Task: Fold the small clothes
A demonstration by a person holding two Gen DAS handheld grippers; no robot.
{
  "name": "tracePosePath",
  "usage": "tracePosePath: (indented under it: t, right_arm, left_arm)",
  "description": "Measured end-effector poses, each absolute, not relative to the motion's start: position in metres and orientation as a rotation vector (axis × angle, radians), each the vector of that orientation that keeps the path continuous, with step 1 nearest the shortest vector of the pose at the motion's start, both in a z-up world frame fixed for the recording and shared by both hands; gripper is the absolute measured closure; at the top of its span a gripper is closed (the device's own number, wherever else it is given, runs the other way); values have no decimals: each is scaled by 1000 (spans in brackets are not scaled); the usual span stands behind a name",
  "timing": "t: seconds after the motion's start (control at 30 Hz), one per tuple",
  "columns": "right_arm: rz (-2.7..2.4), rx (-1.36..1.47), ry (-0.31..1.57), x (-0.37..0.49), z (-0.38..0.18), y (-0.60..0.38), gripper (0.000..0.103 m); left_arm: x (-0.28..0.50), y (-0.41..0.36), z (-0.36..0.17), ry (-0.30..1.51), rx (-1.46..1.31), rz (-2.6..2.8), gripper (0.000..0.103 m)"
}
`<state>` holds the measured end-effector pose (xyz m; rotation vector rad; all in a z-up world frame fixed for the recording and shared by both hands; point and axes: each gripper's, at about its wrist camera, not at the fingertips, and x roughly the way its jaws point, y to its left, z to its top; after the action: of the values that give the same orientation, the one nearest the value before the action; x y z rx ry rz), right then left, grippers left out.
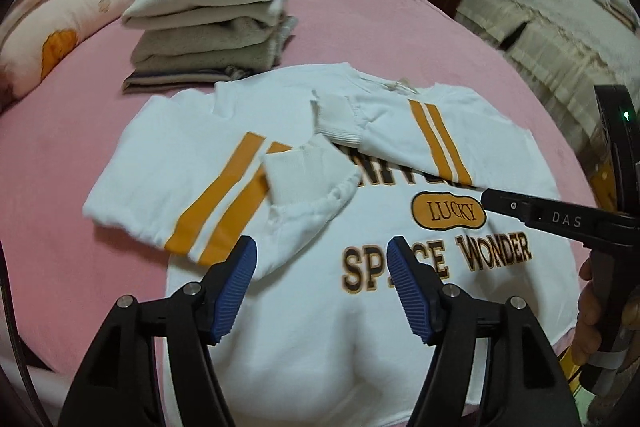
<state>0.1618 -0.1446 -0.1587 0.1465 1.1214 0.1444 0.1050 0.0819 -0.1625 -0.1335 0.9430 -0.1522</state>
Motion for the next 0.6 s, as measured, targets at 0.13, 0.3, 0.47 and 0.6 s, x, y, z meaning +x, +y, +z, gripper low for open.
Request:
tracePosePath:
  t: [0.13, 0.3, 0.47, 0.6]
  right_arm:
    - [243, 112, 1119, 164, -150, -111, 65]
    - [355, 53, 1111, 175, -137, -60, 65]
    - [435, -4, 1106, 202, -133, -17, 65]
    - [436, -2, 1179, 223, -154, -3, 65]
  left_arm:
    - [96, 116, -169, 926, -235, -77, 37]
    - [96, 149, -183, 930, -318, -10, 37]
    - [93, 173, -193, 921, -363, 6, 37]
    - [88, 190, -201, 912, -386, 19, 37]
